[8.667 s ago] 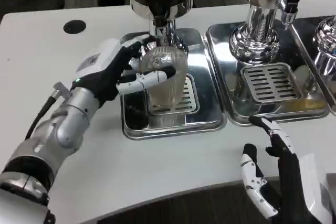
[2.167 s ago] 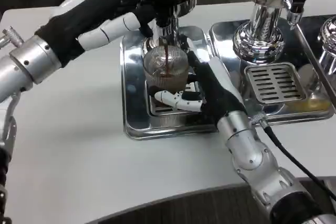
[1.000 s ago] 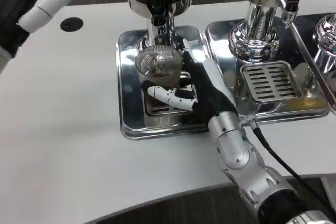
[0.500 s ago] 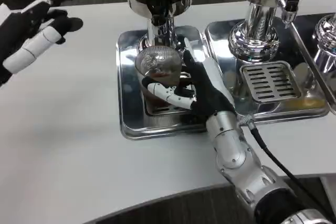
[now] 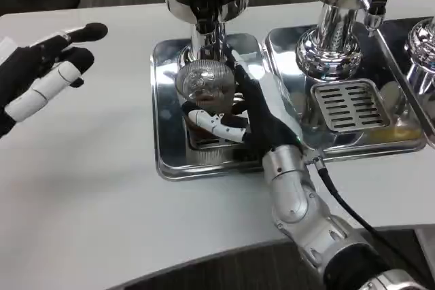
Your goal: Grasp the cup under the faucet to collect the drink, then remove the cup.
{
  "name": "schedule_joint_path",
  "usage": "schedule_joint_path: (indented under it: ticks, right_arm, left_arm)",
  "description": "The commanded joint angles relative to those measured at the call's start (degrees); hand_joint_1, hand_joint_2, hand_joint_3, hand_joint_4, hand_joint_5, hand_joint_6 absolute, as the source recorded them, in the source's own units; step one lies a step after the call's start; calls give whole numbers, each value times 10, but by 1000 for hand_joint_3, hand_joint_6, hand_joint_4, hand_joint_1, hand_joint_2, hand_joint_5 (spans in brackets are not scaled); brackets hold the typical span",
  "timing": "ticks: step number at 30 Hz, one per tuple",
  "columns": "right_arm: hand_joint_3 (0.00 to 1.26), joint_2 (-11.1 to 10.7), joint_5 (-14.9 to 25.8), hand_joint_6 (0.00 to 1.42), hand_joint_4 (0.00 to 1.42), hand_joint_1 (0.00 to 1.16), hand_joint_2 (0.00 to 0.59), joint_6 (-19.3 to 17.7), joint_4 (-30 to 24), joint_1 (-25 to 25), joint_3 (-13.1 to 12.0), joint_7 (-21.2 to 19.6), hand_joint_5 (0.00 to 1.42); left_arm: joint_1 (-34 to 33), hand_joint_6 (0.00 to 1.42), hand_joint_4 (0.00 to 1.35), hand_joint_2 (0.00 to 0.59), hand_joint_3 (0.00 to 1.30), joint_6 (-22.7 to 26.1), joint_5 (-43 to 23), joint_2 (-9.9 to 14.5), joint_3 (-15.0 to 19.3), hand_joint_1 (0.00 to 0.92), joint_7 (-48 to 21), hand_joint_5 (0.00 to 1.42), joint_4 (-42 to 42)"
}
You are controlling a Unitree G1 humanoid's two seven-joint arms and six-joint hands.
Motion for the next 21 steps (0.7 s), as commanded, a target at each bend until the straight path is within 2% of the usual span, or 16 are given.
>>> schedule_joint_path:
  ticks: [1, 5, 14, 21]
  right_arm:
    - [200, 8, -9, 523, 195, 685, 177, 4, 1, -5, 5, -28, 371]
    - [245, 9, -12, 543, 251, 695, 185, 4, 1, -2, 5, -40, 416]
    - [338, 15, -15, 743, 359, 715, 178, 2, 6, -1, 8, -65, 551]
    - [379, 13, -21, 838, 411, 728, 183, -1, 2, 6, 14, -85, 623]
  left_arm:
    - [10, 405, 108, 111, 216, -11, 5, 9, -4, 0, -5, 165, -6]
    - [8, 404, 109, 112, 218, -12, 5, 8, -5, 0, -5, 165, -3]
    - [9, 404, 128, 121, 219, -15, 3, 2, -7, 0, -2, 178, 2]
    - [12, 404, 140, 126, 219, -17, 6, 0, -11, 0, 0, 187, 1]
